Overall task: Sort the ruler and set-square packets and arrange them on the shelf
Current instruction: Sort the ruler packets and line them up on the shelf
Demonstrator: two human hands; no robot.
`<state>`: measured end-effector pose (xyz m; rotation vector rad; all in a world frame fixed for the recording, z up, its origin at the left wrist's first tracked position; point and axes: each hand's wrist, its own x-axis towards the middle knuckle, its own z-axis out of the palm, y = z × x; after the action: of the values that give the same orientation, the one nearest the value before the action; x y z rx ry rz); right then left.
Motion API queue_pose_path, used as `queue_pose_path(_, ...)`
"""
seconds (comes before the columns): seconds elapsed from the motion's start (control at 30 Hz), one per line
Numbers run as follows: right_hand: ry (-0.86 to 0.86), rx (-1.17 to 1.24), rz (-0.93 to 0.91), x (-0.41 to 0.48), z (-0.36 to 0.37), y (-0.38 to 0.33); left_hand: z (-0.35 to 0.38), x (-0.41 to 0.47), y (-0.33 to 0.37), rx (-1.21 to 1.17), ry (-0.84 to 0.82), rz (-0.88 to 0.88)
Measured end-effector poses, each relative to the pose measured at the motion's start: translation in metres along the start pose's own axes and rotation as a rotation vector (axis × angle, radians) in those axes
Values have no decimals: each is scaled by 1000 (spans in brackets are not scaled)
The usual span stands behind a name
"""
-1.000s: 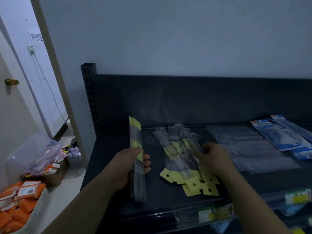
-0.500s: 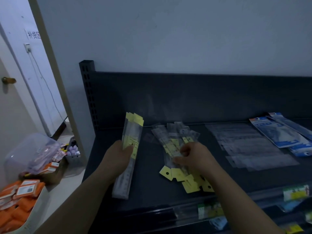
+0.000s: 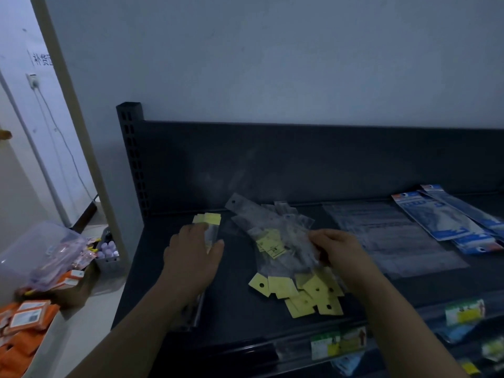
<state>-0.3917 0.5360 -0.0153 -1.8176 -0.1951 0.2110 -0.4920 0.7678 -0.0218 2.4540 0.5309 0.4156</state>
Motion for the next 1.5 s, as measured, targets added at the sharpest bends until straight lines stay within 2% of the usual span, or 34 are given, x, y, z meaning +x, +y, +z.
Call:
queue_pose_path(0.07, -84, 203, 39, -9, -1, -7, -2, -7, 23, -359, -67, 8)
queue_pose_path(0.13, -219, 296, 47, -17, 3, -9, 5, -16, 47, -697, -259, -29)
queue_pose_path(0.2, -264, 190, 28, -21, 7, -6, 18, -19, 61, -959, -334, -75)
queue_pose_path(0.23, -195, 52, -8, -19, 7, -3, 22, -18, 64, -1025, -313, -121)
queue_pose_path(0.33, 102, -559, -110, -3, -6, 9, 31, -12, 60, -993, -243, -229)
queue_pose_path(0.4, 95, -768, -32, 2, -9, 14, 33, -10, 56, -968, -261, -249)
queue_pose_path(0.53, 51, -661, 46, 16, -11, 22, 33, -10, 52, -959, -242, -289)
queue_pose_path(0.7, 108, -426, 20, 26, -25, 29, 28, -7, 49, -1184, -178, -367)
queue_pose_path(0.8, 132, -289, 7, 22, -23, 24, 34, -4, 50, -1229, -196, -435)
queue_pose_path(0.93, -82, 232, 131, -1, -7, 0, 42, -5, 58, -1235, -240, -392)
queue_pose_path(1.0, -219, 295, 110, -12, 3, -8, 44, -9, 67, -1209, -288, -317)
queue_pose_path(1.1, -377, 126, -25, -22, 13, -9, 47, -10, 74, -1206, -268, -262)
queue_pose_path(1.13, -346, 44, -74, -21, 12, -6, 47, -10, 74, -1186, -218, -270)
queue_pose_path(1.2, -127, -134, -149, -12, 3, 5, 42, -9, 68, -1107, -113, -266)
queue_pose_path(1.27, 62, -453, -259, -2, -8, 21, 34, -8, 57, -1078, -73, -259)
queue_pose_path(1.33, 43, -676, -348, 4, -9, 35, 27, -8, 46, -1118, -87, -302)
queue_pose_path(1.43, -49, -721, -399, -2, -1, 44, 25, -8, 36, -1074, -127, -359)
queue_pose_path(1.5, -101, -698, -338, -9, 1, 38, 25, -10, 36, -1006, -170, -371)
